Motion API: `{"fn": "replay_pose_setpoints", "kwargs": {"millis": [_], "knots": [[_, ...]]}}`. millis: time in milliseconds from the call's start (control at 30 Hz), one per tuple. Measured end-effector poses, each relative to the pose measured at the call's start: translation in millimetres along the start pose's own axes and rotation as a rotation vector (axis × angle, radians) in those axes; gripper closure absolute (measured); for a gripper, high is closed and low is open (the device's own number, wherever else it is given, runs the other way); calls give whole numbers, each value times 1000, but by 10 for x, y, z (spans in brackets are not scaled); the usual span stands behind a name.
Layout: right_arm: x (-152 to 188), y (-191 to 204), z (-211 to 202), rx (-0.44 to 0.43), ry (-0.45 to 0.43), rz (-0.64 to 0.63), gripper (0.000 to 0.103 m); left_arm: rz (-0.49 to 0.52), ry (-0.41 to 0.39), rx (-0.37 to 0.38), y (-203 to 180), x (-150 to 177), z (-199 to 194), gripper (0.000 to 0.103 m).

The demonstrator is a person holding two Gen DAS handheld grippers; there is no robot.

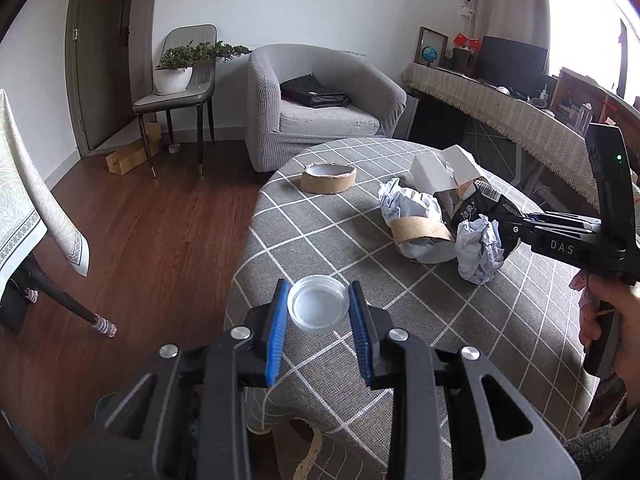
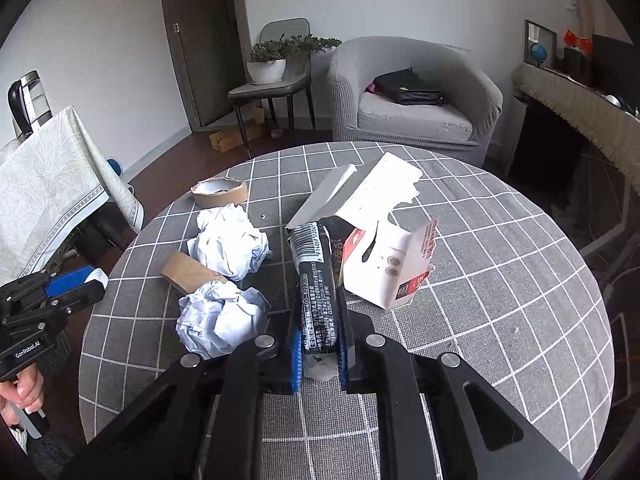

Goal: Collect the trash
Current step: 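Carry the white lid over the teal bin with the left tool and release it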

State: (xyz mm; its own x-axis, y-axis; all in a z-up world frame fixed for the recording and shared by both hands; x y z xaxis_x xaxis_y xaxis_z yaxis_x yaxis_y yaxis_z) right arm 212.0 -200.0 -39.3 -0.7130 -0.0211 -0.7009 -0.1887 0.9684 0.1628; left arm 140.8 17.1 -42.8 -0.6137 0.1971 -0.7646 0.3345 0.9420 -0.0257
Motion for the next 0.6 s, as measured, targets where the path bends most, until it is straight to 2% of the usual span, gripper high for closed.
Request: {"fn": "replay_pose_setpoints", "kwargs": {"millis": [200,467,600], "knots": [[-27,58,-123,30,-55,-27,92,-24,-10,-19,116,23,-100,71],[-50,195,-524,-15,-201,-6,92,-57,-10,-63,290,144,-264,71],[-24,362,-670,-50,-243,-18,92,-78,-2,-88,425,246,-363,71]]}}
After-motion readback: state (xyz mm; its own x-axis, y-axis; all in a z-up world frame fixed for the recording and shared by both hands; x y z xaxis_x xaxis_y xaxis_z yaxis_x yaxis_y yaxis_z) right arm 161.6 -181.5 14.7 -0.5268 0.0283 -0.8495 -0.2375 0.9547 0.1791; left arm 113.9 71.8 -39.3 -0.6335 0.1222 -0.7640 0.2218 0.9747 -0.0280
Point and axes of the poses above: each gripper's, at about its wrist camera, not at the fingertips, and z roughly the way its jaws point, y to its left, x to its underside, the point moved 2 cm from there along z, roughly the way its jaws point, and after that the axes turned 7 degrees about z, right-handed, at the moved point
